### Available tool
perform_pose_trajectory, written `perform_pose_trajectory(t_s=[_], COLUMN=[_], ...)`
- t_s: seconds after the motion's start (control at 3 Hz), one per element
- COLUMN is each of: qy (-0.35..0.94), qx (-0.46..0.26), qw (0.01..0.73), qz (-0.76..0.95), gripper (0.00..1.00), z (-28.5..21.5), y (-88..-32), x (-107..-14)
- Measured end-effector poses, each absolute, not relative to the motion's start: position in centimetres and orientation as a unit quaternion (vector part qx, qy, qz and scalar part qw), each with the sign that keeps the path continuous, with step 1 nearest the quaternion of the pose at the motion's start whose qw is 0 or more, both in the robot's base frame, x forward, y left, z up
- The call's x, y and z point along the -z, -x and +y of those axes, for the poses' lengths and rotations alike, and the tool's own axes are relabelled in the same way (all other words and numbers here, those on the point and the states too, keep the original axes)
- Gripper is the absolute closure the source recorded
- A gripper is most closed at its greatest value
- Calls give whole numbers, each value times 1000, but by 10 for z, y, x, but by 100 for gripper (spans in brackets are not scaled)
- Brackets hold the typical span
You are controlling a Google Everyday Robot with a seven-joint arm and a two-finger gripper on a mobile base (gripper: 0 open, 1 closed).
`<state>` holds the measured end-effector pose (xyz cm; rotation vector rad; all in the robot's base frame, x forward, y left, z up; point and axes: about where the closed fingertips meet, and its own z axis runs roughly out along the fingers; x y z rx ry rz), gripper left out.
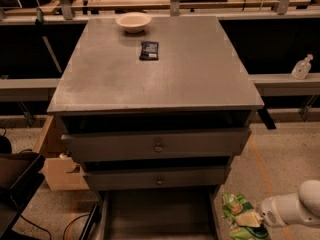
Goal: Place green rice chip bag into bottom drawer
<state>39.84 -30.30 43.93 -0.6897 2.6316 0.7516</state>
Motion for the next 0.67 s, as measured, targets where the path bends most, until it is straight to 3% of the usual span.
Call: perform_pose_trajectory(t_s=[0.67], qy=[296], qx=[-321], qw=[129], qz=[890], gripper=[100], z=[-114], y=[-410], x=[-362])
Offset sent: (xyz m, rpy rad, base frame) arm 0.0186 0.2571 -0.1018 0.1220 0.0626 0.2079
